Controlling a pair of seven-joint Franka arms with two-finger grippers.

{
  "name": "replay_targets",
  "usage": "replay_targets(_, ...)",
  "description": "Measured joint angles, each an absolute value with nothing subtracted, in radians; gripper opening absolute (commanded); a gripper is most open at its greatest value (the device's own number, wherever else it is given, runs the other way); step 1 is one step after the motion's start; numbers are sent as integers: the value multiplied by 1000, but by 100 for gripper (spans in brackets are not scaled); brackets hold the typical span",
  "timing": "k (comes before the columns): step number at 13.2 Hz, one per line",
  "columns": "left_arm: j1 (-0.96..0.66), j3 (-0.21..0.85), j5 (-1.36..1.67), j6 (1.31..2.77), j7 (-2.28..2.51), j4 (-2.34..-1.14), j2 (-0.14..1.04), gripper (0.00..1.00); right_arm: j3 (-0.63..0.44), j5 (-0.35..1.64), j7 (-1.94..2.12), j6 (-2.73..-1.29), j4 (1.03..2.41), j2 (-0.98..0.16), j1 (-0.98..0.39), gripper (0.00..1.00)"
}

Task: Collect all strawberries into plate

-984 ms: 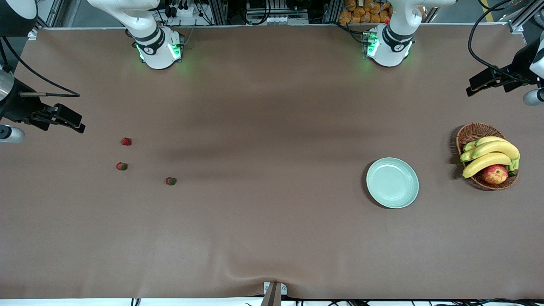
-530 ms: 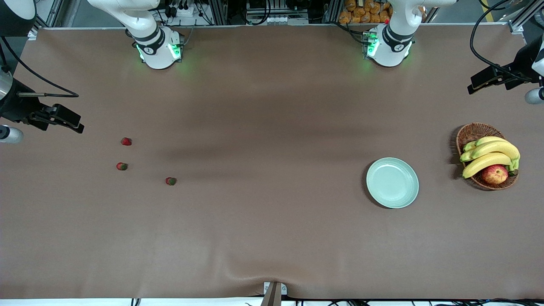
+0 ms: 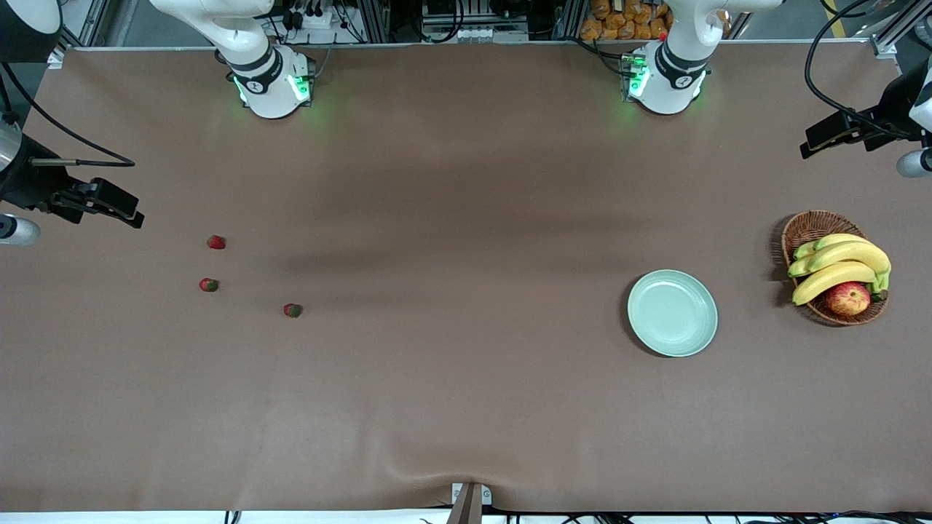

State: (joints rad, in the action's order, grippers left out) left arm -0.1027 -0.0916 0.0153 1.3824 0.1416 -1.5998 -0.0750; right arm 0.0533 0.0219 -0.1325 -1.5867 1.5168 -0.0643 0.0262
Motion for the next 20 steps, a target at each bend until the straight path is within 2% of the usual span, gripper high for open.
replay_targets(20, -102, -92, 15, 1344, 142, -1598, -75, 100, 53, 22, -132, -1587, 1517, -68, 26, 100)
